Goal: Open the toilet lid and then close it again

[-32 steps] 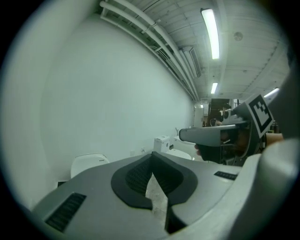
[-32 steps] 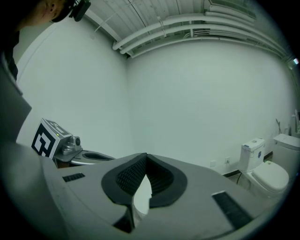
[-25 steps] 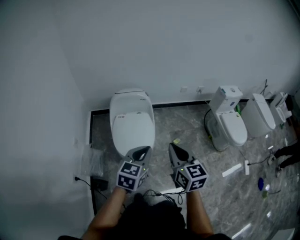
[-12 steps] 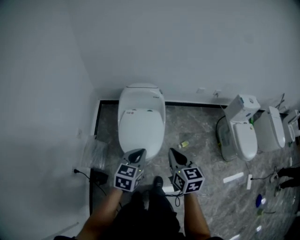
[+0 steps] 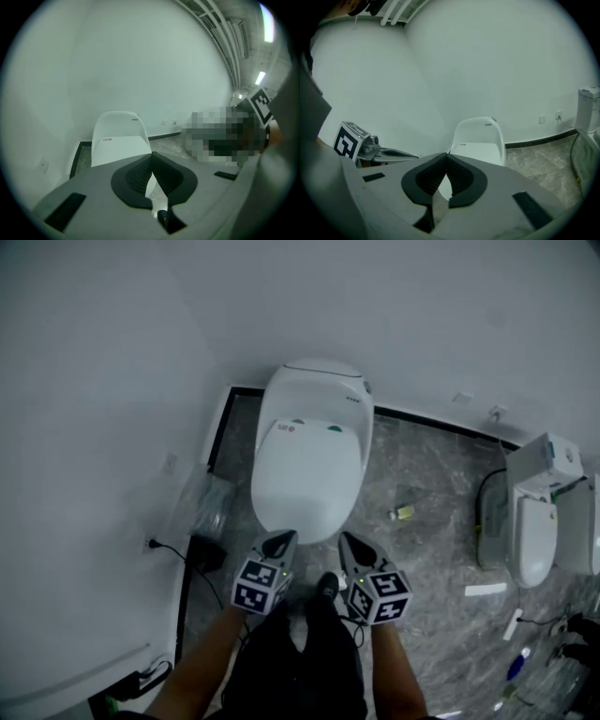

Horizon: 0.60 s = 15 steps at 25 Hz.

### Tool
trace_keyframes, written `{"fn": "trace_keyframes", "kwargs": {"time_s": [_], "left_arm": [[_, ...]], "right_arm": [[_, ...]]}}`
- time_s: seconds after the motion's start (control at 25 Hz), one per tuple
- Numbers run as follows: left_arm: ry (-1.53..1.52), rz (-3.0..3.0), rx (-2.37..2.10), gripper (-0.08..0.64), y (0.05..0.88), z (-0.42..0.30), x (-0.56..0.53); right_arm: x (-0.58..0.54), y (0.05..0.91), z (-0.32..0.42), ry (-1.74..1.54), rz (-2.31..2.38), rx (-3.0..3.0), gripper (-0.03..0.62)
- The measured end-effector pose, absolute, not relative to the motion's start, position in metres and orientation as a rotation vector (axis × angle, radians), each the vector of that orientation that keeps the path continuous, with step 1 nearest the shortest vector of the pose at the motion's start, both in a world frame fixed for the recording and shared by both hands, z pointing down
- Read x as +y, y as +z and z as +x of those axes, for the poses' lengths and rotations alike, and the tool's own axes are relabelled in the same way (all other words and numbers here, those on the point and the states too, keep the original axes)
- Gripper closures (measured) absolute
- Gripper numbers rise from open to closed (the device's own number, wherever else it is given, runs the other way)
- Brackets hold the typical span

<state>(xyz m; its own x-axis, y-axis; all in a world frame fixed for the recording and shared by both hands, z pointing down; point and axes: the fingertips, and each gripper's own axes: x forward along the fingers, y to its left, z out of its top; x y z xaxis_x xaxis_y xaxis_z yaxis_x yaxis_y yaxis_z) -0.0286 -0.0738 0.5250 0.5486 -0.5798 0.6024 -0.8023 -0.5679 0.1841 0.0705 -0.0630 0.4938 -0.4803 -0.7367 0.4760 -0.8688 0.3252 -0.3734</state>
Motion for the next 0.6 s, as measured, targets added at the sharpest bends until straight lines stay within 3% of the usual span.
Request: {"fn": "trace_keyframes", "kwargs": {"time_s": [0.52,0.6], "left_arm": [[0.761,2.058,-1.227,0.554,0.678,-0.073,-0.098],[0.76,2.023,-1.214,0.552,0.701,-0.084,-0.096]], "right_arm": [[-0.08,0.663,0.071,1.209,1.411,-2.172,0.577],[-0.081,0.685,0.073,1.242,1.458,-2.134,0.55]]}}
